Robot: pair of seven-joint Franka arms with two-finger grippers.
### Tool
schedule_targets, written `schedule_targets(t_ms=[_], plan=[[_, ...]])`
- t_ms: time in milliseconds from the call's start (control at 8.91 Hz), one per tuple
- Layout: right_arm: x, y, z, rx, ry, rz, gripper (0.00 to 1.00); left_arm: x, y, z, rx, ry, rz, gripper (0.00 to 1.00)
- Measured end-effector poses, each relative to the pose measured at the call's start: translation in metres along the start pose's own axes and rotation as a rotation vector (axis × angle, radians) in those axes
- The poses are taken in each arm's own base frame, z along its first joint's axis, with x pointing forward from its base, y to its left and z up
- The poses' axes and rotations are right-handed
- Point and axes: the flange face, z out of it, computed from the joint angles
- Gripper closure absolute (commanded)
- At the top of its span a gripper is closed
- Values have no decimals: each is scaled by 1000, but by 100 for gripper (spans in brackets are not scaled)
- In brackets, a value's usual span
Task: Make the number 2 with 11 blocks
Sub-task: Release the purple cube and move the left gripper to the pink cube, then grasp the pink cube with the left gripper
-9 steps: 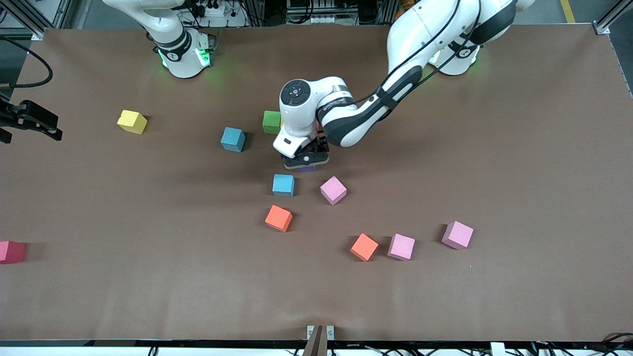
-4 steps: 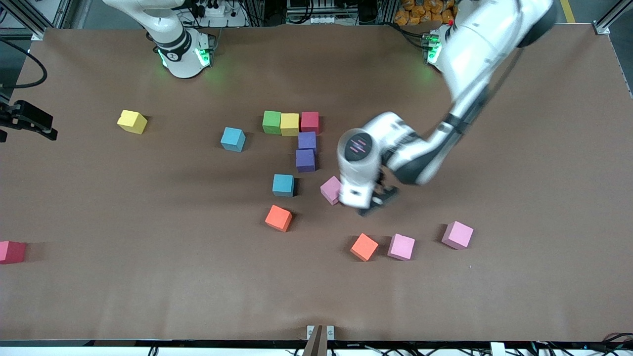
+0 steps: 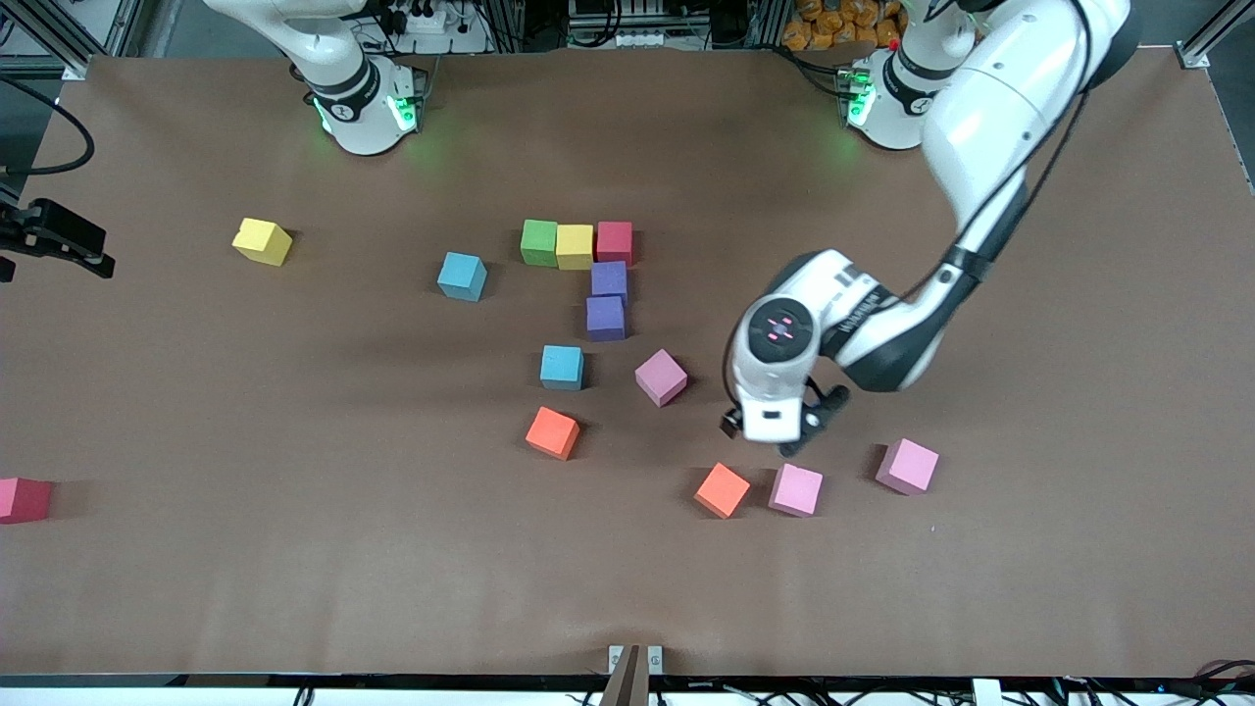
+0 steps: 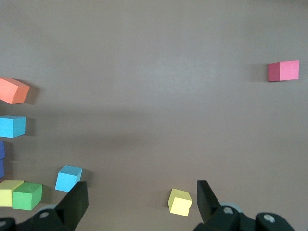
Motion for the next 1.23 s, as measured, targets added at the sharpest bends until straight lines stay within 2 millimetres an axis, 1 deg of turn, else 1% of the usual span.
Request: schedule_targets(t_ms=[225,337,449,561,898,1010,1235], plan=[[0,0,0,0,-1,0,0,-58,15,-1,-35,-7,14,0],[0,0,0,0,-1,0,0,-74,22,-2,-77,-13,24,0],[0,0,0,0,-1,0,0,-79,27,-3,-117,-22,28,0],[0,0,0,0,-1,0,0,-83,30,1,-140,-33,32,0],[0,0,0,0,-2,0,0,-109,35,27,-134,-34,25,0],[0,0,0,0,-2,0,0,-114,36,33,-128,-37,16,0],[0,0,0,0,-3,1,0,-113,36,38,-126,-40,9,0]])
